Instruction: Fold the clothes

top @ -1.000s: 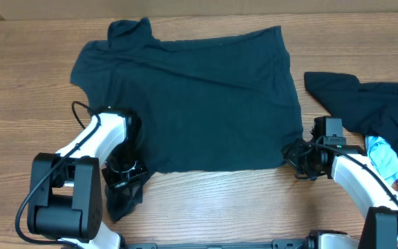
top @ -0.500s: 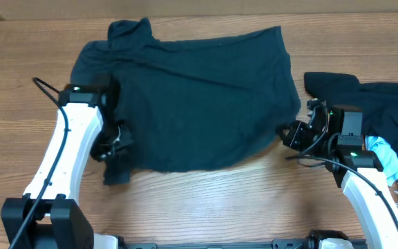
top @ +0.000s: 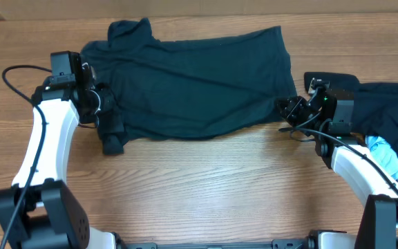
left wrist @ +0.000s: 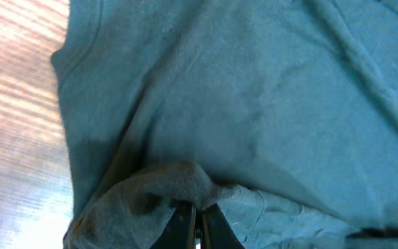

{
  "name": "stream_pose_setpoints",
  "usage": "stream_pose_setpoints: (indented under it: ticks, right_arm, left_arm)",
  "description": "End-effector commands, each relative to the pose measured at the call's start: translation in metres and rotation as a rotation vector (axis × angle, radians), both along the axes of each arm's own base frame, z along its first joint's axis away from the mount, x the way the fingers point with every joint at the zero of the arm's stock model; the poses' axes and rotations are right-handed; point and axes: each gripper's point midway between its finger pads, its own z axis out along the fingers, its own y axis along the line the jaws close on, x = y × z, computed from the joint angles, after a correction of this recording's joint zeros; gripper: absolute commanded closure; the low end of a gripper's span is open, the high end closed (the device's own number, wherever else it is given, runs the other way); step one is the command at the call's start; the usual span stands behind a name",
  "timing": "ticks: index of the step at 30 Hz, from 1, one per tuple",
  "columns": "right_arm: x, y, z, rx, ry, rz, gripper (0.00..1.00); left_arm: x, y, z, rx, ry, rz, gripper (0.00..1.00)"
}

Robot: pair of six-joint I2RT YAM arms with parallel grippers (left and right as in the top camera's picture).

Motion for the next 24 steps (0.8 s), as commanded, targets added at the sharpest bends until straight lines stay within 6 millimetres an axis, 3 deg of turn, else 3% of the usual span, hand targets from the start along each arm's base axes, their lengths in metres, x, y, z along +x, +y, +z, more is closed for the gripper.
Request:
stream_pose_setpoints:
  ticks: [1,4,8,11,14,17,18,19,20,21,24]
  right_arm:
    - [0.01,-0.008,0.001,-0.031,-0.016,-0.041,0.96]
    - [0.016,-0.018,0.001,-0.07,-0.032,-0.094,0.96]
    - [0.03,-0.024,0.02,-0.005,-0.085,-0.177,0.96]
    - [0.034,-0.037,0.009,-0.008,-0.048,-0.268,0.96]
    - [0.052,-0.041,0.01,0.071,-0.084,-0.335,0.96]
    - [0.053,-0.042,-0.01,0.089,-0.034,-0.358,0.95]
    - [0.053,-0.042,-0.013,0.078,-0.031,-0.354,0.8]
    - [0.053,-0.042,-0.014,0.046,-0.046,-0.334,0.41]
    - [0.054,-0.041,-0.011,0.008,-0.076,-0.297,0.19]
    - [0.053,-0.039,-0.008,-0.014,-0.101,-0.247,0.01]
    - [0.044,-0.038,0.016,0.02,-0.161,-0.13,0.0]
  left_arm:
    - [0.012,-0.002,-0.013,0.024,-0.004,-0.073,0.96]
    - [0.016,0.01,-0.015,0.083,-0.008,-0.049,0.96]
    - [0.022,0.015,-0.013,0.099,-0.031,-0.038,0.96]
    - [0.022,0.015,-0.013,0.099,-0.033,-0.037,0.96]
    - [0.022,0.015,-0.013,0.099,-0.031,-0.035,0.96]
    - [0.022,0.015,-0.013,0.099,-0.031,-0.036,0.93]
    - [0.022,0.016,-0.013,0.1,-0.033,-0.035,0.85]
    - [0.022,0.016,-0.013,0.1,-0.034,-0.036,0.79]
    - [0.023,0.016,-0.011,0.102,-0.038,-0.037,0.54]
    - [0.025,0.022,-0.005,0.106,-0.044,-0.03,0.45]
    - [0.023,0.029,0.034,0.126,-0.032,-0.08,0.44]
